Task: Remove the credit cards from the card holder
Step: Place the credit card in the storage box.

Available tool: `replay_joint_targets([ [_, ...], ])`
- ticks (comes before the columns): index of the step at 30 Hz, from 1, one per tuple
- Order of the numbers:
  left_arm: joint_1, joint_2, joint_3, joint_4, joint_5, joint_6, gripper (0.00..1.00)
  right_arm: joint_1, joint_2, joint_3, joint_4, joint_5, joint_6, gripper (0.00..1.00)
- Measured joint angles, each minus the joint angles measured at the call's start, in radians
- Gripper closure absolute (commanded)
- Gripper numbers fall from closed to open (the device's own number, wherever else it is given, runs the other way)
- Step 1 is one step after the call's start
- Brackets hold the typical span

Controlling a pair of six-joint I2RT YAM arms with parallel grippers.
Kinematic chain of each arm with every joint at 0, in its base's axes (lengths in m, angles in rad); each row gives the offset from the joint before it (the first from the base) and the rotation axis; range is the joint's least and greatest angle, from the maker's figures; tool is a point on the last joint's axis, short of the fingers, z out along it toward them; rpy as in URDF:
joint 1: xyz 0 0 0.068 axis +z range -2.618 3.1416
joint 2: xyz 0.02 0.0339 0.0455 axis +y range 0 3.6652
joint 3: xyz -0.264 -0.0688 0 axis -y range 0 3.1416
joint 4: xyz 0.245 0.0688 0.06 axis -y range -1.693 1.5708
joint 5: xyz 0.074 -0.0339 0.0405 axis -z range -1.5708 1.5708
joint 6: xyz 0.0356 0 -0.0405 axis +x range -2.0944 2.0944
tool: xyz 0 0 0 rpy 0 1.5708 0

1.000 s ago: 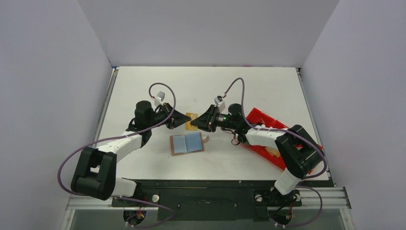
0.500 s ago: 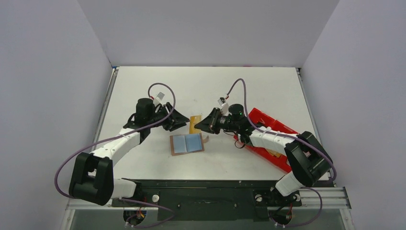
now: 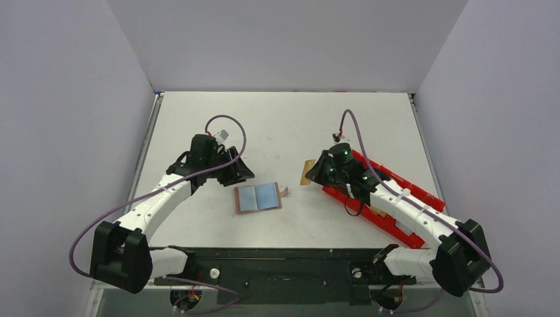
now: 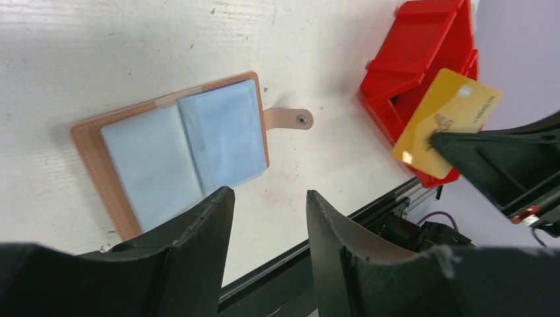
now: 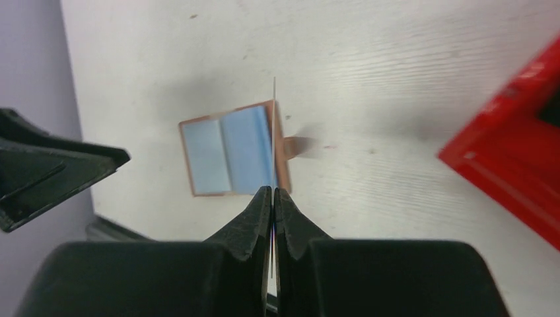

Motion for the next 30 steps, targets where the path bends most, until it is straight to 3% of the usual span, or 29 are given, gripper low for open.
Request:
replay_joint_targets([
  [6, -0.018, -0.004, 0.003, -0.034, -0.013, 0.039, 0.58, -0.068, -0.176, 0.000, -0.238, 0.232, -0.043, 1.00],
  [15, -0.026, -0.004, 0.003, -0.031, -0.008, 0.046, 0.57, -0.295, -0.294, 0.000, -0.574, 0.459, -0.079, 1.00],
  [22, -0.028, -0.004, 0.003, -0.026, 0.000, 0.045, 0.57, -0.391, -0.274, 0.000, -0.697, 0.552, -0.100, 1.00],
  [30, -0.028, -0.004, 0.003, -0.025, 0.011, 0.043, 0.57, -0.407, -0.119, 0.000, -0.702, 0.594, -0.111, 0.98],
])
